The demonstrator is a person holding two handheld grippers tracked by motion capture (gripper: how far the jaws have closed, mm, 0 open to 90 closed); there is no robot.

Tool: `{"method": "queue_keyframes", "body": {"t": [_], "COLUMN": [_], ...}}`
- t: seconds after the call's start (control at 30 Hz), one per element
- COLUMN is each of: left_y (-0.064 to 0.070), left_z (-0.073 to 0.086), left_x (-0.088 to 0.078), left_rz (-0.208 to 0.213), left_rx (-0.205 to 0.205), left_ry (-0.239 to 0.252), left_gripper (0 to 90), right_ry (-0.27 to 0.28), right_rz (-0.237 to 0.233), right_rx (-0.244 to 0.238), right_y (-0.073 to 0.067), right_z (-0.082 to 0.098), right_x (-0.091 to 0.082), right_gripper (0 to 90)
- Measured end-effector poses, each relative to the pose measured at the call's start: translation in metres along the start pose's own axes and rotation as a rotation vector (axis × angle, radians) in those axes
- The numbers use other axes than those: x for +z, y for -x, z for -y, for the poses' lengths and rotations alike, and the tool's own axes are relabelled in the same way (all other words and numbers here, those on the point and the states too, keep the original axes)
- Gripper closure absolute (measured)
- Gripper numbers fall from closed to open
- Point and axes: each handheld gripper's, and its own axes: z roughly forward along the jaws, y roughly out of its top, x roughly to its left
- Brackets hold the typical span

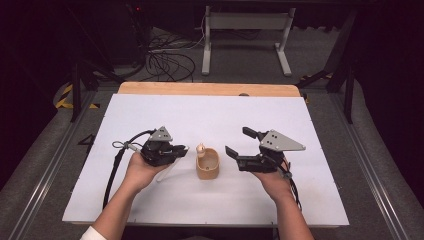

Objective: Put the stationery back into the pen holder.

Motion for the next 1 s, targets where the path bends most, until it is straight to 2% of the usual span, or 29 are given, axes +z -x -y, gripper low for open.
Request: {"method": "queue_keyframes", "body": {"t": [0.27,0.6,0.8,1.0], "left_y": [0.006,0.01,0.017,0.025], "left_z": [-0.004,-0.007,-0.011,-0.016], "left_x": [-0.012,-0.026,-0.033,-0.041], "left_rz": [0.0,0.032,0.045,0.067], "left_rx": [0.02,0.01,0.025,0.043], "left_ry": [0.043,0.129,0.17,0.223], "left_gripper": [78.2,78.2,78.2,78.2], "right_ry": [-0.017,-0.017,-0.018,-0.031], "right_rz": [-0.033,-0.042,-0.066,-0.102], "right_rx": [-0.012,-0.009,-0.007,0.004], "right_y": [-0.009,-0.012,-0.017,-0.025], "right_z": [0.003,0.004,0.005,0.009], "right_x": [0.01,0.012,0.017,0.024], "right_gripper": [18.0,18.3,19.1,25.4]}}
